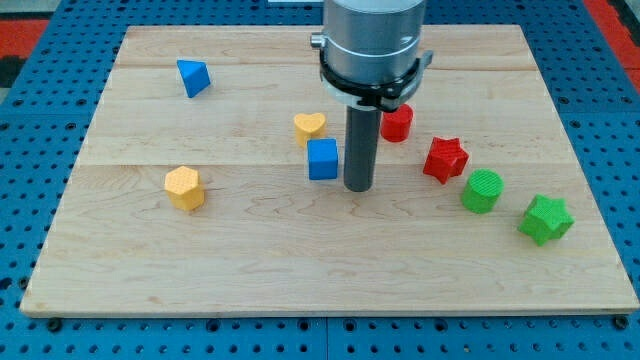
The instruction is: Place the blue cube diagonally bottom left to the yellow heart
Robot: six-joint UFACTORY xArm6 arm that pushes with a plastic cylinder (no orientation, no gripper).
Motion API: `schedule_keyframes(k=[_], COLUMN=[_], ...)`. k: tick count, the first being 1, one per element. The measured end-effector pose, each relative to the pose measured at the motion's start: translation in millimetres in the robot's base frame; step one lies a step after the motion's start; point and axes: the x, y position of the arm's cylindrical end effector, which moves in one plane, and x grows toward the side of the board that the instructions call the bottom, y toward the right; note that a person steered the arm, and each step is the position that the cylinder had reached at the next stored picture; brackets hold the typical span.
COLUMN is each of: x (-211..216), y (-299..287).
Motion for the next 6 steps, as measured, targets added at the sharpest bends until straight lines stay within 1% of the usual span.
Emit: schedule_keyframes(k=[2, 4, 5, 6], x=[-27, -22, -22, 12], y=[-18, -79, -60, -19])
